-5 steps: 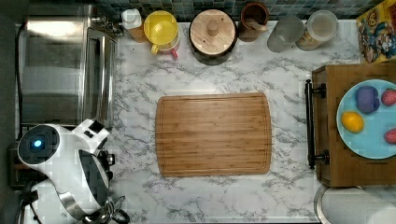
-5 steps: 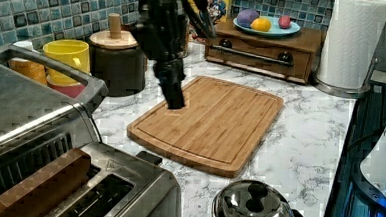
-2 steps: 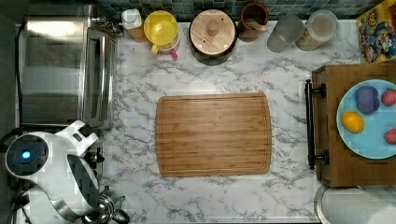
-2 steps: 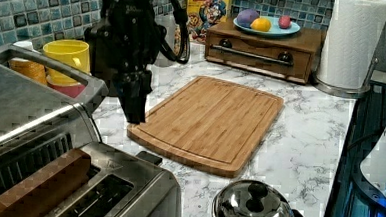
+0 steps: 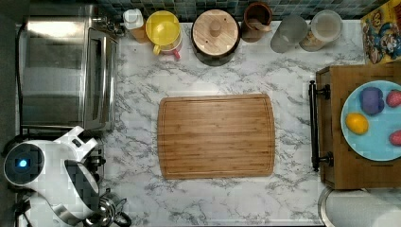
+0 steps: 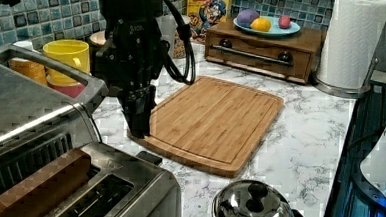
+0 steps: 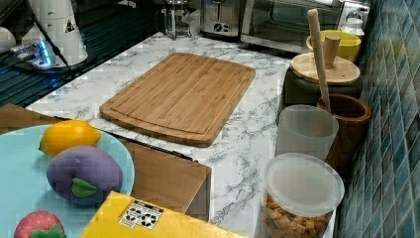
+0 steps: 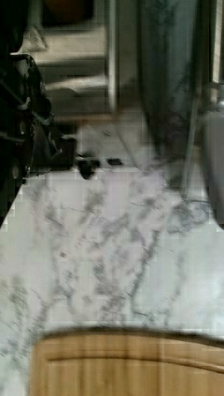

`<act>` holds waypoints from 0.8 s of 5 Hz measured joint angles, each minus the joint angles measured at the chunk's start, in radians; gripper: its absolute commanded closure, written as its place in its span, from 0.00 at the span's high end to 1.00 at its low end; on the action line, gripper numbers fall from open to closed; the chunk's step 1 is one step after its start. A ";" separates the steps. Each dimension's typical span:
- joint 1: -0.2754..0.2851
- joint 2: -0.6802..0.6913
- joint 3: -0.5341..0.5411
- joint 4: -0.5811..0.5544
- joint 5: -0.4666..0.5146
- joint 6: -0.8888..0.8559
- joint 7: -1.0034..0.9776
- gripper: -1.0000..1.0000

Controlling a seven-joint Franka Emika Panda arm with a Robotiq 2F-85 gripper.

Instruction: Turn on the toaster.

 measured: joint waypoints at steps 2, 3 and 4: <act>-0.001 0.028 -0.011 -0.020 -0.001 0.000 0.019 0.00; 0.005 0.074 -0.009 0.000 0.000 -0.065 0.019 0.00; 0.009 0.106 -0.016 0.023 0.000 -0.088 0.019 0.00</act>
